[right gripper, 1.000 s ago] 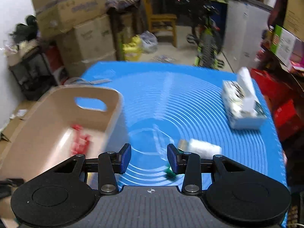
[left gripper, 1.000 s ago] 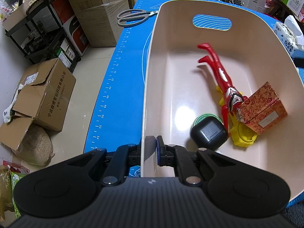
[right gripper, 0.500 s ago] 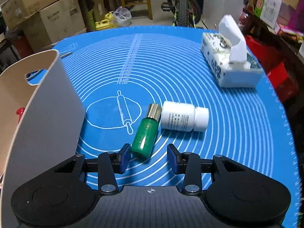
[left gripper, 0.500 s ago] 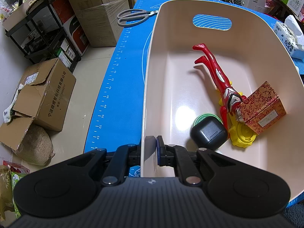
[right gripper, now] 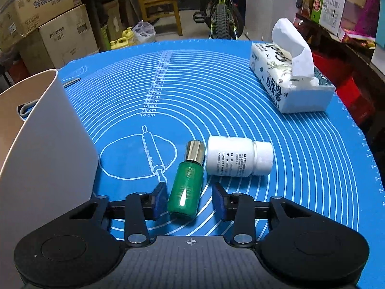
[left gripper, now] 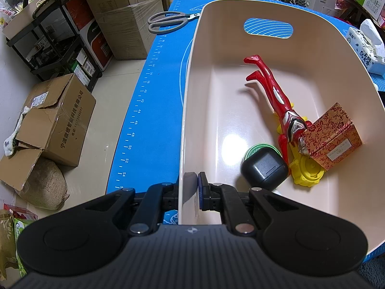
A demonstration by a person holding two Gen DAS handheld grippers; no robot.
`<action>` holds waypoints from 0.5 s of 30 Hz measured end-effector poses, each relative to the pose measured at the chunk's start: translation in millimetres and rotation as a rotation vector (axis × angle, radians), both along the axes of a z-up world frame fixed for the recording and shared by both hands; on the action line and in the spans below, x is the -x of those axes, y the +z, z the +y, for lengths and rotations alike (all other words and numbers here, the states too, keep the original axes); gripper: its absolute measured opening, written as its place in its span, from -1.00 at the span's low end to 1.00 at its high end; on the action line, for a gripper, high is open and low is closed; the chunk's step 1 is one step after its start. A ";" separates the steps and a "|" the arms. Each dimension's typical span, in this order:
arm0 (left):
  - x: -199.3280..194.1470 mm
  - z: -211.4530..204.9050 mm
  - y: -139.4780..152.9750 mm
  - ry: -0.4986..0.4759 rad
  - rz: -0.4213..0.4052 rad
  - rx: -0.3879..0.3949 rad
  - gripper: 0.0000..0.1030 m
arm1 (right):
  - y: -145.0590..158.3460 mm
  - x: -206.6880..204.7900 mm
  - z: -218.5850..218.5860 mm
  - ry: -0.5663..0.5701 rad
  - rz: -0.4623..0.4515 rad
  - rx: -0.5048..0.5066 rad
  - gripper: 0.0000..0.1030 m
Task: Organize rigid objects
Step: 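Move the right tool to the green bottle and grasp it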
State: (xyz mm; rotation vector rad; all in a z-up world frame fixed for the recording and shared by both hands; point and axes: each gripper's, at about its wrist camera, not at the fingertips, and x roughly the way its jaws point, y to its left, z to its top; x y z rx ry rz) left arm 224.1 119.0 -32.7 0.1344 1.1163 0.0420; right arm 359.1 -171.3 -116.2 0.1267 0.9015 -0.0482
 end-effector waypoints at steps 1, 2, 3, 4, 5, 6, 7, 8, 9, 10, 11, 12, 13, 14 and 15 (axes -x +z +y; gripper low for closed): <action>0.0 0.1 0.1 0.001 0.000 0.000 -0.76 | -0.5 0.8 -0.1 -0.001 -0.005 0.006 -0.22; -0.1 0.1 0.1 0.001 0.000 0.000 -0.76 | -1.3 2.0 -0.1 -0.001 -0.011 0.017 -0.27; -0.1 0.0 0.1 0.001 0.000 0.001 -0.76 | -1.6 3.1 0.1 0.000 -0.014 0.028 -0.33; 0.0 0.0 0.1 0.001 0.000 0.001 -0.76 | -2.1 4.3 -0.6 0.005 -0.019 0.031 -0.33; -0.1 0.0 0.0 0.002 0.000 0.000 -0.76 | -1.9 4.8 -1.2 0.009 -0.022 0.030 -0.33; -0.3 0.0 0.0 0.002 0.000 0.000 -0.76 | -2.1 5.1 -1.4 0.011 -0.024 0.031 -0.34; -0.3 0.0 0.1 0.002 0.000 0.000 -0.76 | -2.2 6.0 -1.0 0.013 -0.025 0.034 -0.34; -0.1 0.1 0.1 0.002 0.000 0.000 -0.76 | -1.9 7.0 -0.6 0.014 -0.025 0.036 -0.34; -0.1 0.1 0.1 0.002 0.000 0.000 -0.76 | -1.7 8.0 -0.8 0.016 -0.024 0.034 -0.33; -0.1 0.0 0.1 0.002 0.000 0.000 -0.76 | -1.5 8.9 -1.5 0.018 -0.023 0.029 -0.33; -0.1 0.0 0.1 0.001 0.000 0.000 -0.76 | -1.3 10.5 -2.0 0.021 -0.020 0.023 -0.33; -0.1 0.1 0.1 0.001 0.000 0.000 -0.76 | -1.1 12.8 -2.3 0.024 -0.019 0.017 -0.33; -0.1 0.1 0.1 0.002 0.000 0.000 -0.76 | -0.5 15.0 -2.4 0.027 -0.019 0.015 -0.33; -0.1 0.1 0.1 0.002 0.000 0.000 -0.76 | -0.3 18.0 -2.7 0.030 -0.020 0.012 -0.33; -0.1 0.1 0.1 0.002 0.000 0.000 -0.76 | 0.2 21.1 -2.7 0.032 -0.020 0.007 -0.34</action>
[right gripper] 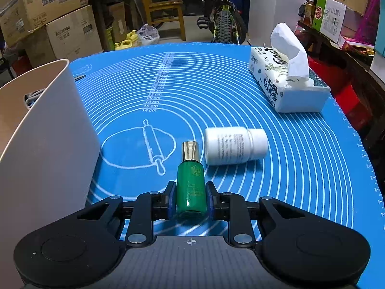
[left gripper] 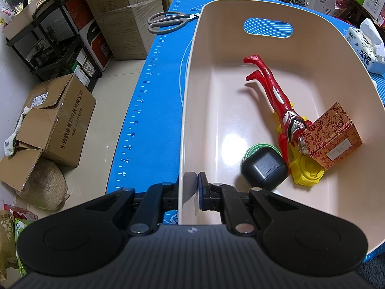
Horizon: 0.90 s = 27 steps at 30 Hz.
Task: Organize rigid objects
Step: 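Move the right tool to the green bottle and grasp it, then carry the green bottle with the right tool and drop it into the bin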
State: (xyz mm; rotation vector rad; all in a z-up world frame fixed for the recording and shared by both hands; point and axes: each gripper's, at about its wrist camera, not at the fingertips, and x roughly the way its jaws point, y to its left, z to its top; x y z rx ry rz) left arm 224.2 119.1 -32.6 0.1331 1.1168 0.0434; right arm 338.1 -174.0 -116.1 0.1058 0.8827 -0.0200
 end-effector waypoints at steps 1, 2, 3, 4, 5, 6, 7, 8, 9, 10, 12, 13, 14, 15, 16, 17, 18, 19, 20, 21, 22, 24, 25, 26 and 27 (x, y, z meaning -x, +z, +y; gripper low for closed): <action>0.0 -0.1 0.0 0.000 0.000 0.000 -0.76 | 0.8 3.2 -0.7 0.003 -0.001 -0.005 -0.34; 0.0 0.0 0.0 0.000 0.000 0.000 -0.76 | 1.8 5.8 -0.6 0.005 -0.003 -0.008 -0.34; -0.1 0.1 0.0 0.000 0.000 0.000 -0.76 | 2.7 8.0 -1.7 0.007 -0.004 -0.011 -0.34; 0.0 0.0 0.0 0.000 0.000 0.000 -0.76 | 4.3 10.4 -1.8 0.008 -0.005 -0.015 -0.34; -0.1 0.0 0.0 0.000 0.000 0.000 -0.76 | 6.5 12.9 -2.7 0.009 -0.010 -0.022 -0.34; 0.0 -0.1 0.0 0.000 0.000 0.000 -0.76 | 8.3 14.9 -3.1 0.010 -0.013 -0.028 -0.34; 0.0 -0.1 0.0 0.000 0.000 0.000 -0.76 | 10.6 17.2 -4.0 0.010 -0.017 -0.037 -0.34; 0.0 -0.1 0.0 0.000 0.000 0.000 -0.76 | 12.9 19.1 -4.6 0.010 -0.021 -0.043 -0.34; 0.0 -0.1 0.0 0.000 0.000 0.000 -0.76 | 15.0 21.1 -5.3 0.012 -0.025 -0.051 -0.34; 0.0 0.0 0.0 0.000 0.000 0.000 -0.76 | 17.0 22.6 -5.4 0.015 -0.026 -0.057 -0.34; -0.1 0.1 0.0 0.000 0.000 0.000 -0.76 | 20.9 25.1 -4.6 0.025 -0.029 -0.060 -0.34; 0.0 -0.1 0.0 0.000 0.000 0.000 -0.76 | 22.2 26.0 -3.7 0.030 -0.028 -0.060 -0.34; -0.1 -0.1 0.0 0.000 0.000 0.000 -0.76 | 23.4 26.7 -2.8 0.034 -0.028 -0.058 -0.34; -0.1 -0.1 0.0 0.000 0.000 0.000 -0.76 | 24.5 27.4 -2.2 0.037 -0.029 -0.055 -0.34; -0.1 -0.1 0.0 0.000 0.000 0.000 -0.76 | 25.9 27.9 -1.1 0.040 -0.032 -0.052 -0.34; -0.1 -0.1 0.0 0.000 0.000 0.000 -0.76 | 27.2 28.4 -0.8 0.039 -0.037 -0.052 -0.34; -0.1 0.0 0.0 0.000 0.000 0.000 -0.76 | 28.8 28.6 -1.0 0.037 -0.042 -0.056 -0.34; -0.1 -0.1 0.0 0.000 0.000 0.000 -0.76 | 30.4 29.1 -1.5 0.035 -0.047 -0.063 -0.34; -0.1 -0.1 0.0 0.000 0.000 0.000 -0.76 | 32.5 29.7 -1.9 0.033 -0.052 -0.071 -0.34; -0.1 -0.2 0.0 0.000 0.000 -0.001 -0.76 | 34.5 30.4 -1.8 0.034 -0.056 -0.075 -0.34; -0.1 -0.1 0.0 0.000 0.000 -0.001 -0.76 | 36.7 31.3 -1.6 0.036 -0.062 -0.079 -0.34; -0.2 -0.1 0.0 0.000 0.000 -0.001 -0.76 | 41.4 33.0 -2.1 0.038 -0.073 -0.085 -0.34; -0.2 0.0 0.0 0.000 0.000 -0.001 -0.76 | 44.2 33.5 -3.2 0.037 -0.079 -0.093 -0.34; -0.1 -0.1 0.0 0.000 0.000 -0.001 -0.76 | 47.5 34.7 -4.6 0.036 -0.088 -0.102 -0.34; -0.1 -0.1 0.0 0.000 0.000 0.000 -0.76 | 50.4 35.2 -5.3 0.035 -0.094 -0.109 -0.34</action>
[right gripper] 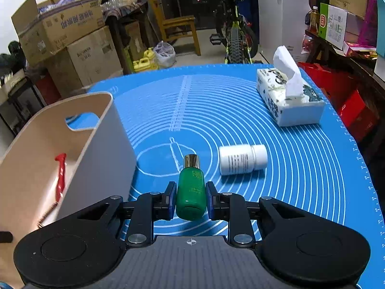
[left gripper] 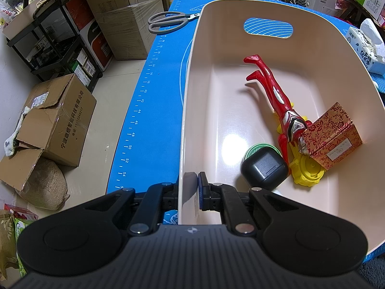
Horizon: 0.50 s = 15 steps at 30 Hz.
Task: Organize rigid objects
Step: 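Carry the green bottle with the right tool and drop it into the bin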
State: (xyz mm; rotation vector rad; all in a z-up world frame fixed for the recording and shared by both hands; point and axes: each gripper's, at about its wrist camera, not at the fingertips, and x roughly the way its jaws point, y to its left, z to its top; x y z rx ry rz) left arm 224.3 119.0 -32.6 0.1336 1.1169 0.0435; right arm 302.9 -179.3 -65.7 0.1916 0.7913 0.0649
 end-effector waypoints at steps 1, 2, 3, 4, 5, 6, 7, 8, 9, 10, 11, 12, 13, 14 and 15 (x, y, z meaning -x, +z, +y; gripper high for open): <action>0.0 0.0 0.0 0.000 0.000 0.000 -0.76 | 3.6 1.4 -0.6 0.001 -0.008 -0.009 -0.34; 0.0 0.0 0.0 0.000 0.000 0.000 -0.76 | 7.0 2.4 -1.0 0.001 -0.015 -0.015 -0.34; 0.0 -0.1 0.0 0.000 0.000 0.000 -0.76 | 10.9 3.6 -1.1 0.003 -0.023 -0.018 -0.34; -0.2 -0.1 0.0 0.000 0.000 0.000 -0.76 | 15.3 5.2 -0.9 0.007 -0.034 -0.021 -0.34; 0.0 0.0 0.0 0.000 0.000 0.000 -0.76 | 20.5 6.6 -0.8 0.012 -0.046 -0.026 -0.34; 0.0 -0.1 0.0 0.000 0.000 0.000 -0.76 | 24.3 8.2 0.7 0.016 -0.055 -0.030 -0.34; -0.1 0.1 0.0 0.000 0.000 0.001 -0.76 | 29.2 9.6 2.1 0.021 -0.066 -0.035 -0.34; 0.0 -0.1 0.0 0.000 0.000 0.000 -0.76 | 34.1 11.0 3.8 0.028 -0.078 -0.039 -0.34; 0.0 -0.1 0.0 0.000 0.000 0.000 -0.76 | 39.4 12.6 6.3 0.040 -0.089 -0.043 -0.34; -0.2 -0.2 -0.1 0.000 0.000 0.000 -0.76 | 44.0 13.8 9.9 0.051 -0.099 -0.045 -0.34; -0.1 -0.1 0.0 0.000 0.000 0.000 -0.76 | 48.0 14.8 13.6 0.064 -0.107 -0.047 -0.34; -0.2 0.0 0.0 0.000 0.000 0.000 -0.76 | 52.1 15.8 17.9 0.079 -0.114 -0.049 -0.34; 0.0 -0.1 0.0 0.001 0.000 0.000 -0.76 | 55.6 16.4 22.3 0.095 -0.121 -0.051 -0.34; -0.1 -0.1 0.0 0.000 0.000 0.000 -0.76 | 59.3 17.1 28.1 0.114 -0.130 -0.049 -0.34; -0.1 -0.1 0.0 0.000 0.000 0.000 -0.76 | 62.6 17.5 34.3 0.133 -0.137 -0.047 -0.34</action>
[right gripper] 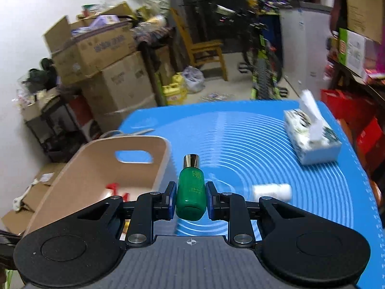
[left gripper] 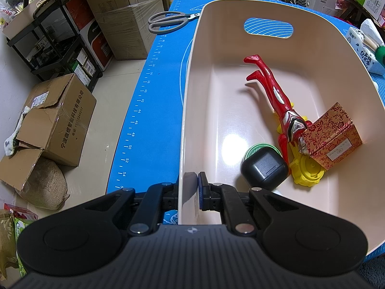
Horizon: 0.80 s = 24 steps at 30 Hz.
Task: Organize rigid objects
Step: 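Carry the green bottle with the right tool and drop it into the bin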
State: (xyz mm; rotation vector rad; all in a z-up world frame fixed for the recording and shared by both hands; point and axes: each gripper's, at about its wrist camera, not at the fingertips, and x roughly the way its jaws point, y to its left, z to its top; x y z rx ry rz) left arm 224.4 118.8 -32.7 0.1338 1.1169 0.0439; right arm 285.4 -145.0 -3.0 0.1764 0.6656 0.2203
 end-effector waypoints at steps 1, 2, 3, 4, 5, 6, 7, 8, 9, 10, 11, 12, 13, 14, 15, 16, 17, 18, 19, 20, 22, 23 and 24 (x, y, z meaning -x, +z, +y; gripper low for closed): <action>0.0 0.0 0.0 0.000 0.000 0.000 -0.76 | 3.3 0.3 6.3 0.017 -0.006 0.001 -0.34; 0.0 0.1 0.0 0.000 0.000 0.000 -0.76 | 5.3 0.1 12.3 0.033 -0.008 0.000 -0.34; -0.1 0.2 0.0 0.000 0.000 0.000 -0.76 | 7.0 -0.1 18.7 0.050 -0.009 0.000 -0.34; 0.0 0.1 0.0 0.000 0.000 0.000 -0.76 | 7.7 -0.8 27.2 0.072 -0.009 0.006 -0.34; 0.0 0.0 0.0 0.000 0.000 0.000 -0.76 | 7.6 -1.2 33.9 0.088 -0.008 0.013 -0.34; 0.0 0.0 0.0 0.000 0.000 0.000 -0.76 | 7.2 -2.0 41.7 0.107 -0.005 0.022 -0.34; 0.0 0.0 0.0 0.000 0.000 0.000 -0.76 | 6.1 -2.9 48.6 0.125 -0.003 0.030 -0.34; 0.0 0.0 0.0 0.000 0.000 0.000 -0.76 | 4.7 -3.6 57.1 0.146 0.000 0.041 -0.34; 0.0 0.0 0.0 0.000 0.000 0.000 -0.76 | 3.9 -3.3 64.5 0.162 0.002 0.051 -0.34; 0.0 0.0 0.0 0.000 0.000 0.000 -0.76 | 2.6 -3.5 72.2 0.182 0.003 0.064 -0.34; 0.0 0.0 0.0 -0.001 0.000 0.000 -0.76 | 1.0 -3.2 80.3 0.201 0.006 0.078 -0.34; -0.1 0.0 0.0 -0.001 0.000 -0.001 -0.76 | -0.4 -3.1 87.6 0.219 0.011 0.090 -0.34; 0.0 0.0 0.0 -0.001 0.000 0.000 -0.76 | -2.7 -3.2 95.3 0.239 0.021 0.103 -0.34; -0.1 0.0 0.0 0.000 0.000 0.000 -0.76 | -4.9 -3.0 101.3 0.253 0.031 0.113 -0.34; -0.1 -0.1 0.0 0.000 0.000 0.000 -0.76 | -8.1 -2.8 107.5 0.267 0.046 0.123 -0.34; -0.1 0.0 0.0 0.000 0.000 0.000 -0.76 | -11.3 -2.5 112.2 0.280 0.062 0.130 -0.34; -0.1 -0.1 0.0 0.000 0.000 0.000 -0.76 | -14.5 -2.5 116.3 0.290 0.077 0.138 -0.34; -0.1 -0.1 0.0 0.000 0.000 0.000 -0.76 | -18.6 -1.1 119.3 0.298 0.091 0.149 -0.34; -0.1 -0.1 0.0 0.000 0.000 0.000 -0.76 | -22.5 -1.4 123.1 0.304 0.110 0.161 -0.34; -0.2 -0.1 0.0 0.000 0.000 0.000 -0.76 | -26.4 -1.7 126.2 0.305 0.126 0.173 -0.34; 0.1 -0.1 -0.7 -0.001 0.002 0.000 -0.76 | -33.5 -1.4 128.3 0.309 0.154 0.202 -0.34; 0.3 0.0 -1.1 -0.001 0.002 0.000 -0.76 | -35.9 -0.7 128.9 0.310 0.156 0.206 -0.34; 0.4 0.0 -1.1 -0.001 0.002 0.000 -0.76 | -37.0 0.9 129.7 0.313 0.148 0.211 -0.34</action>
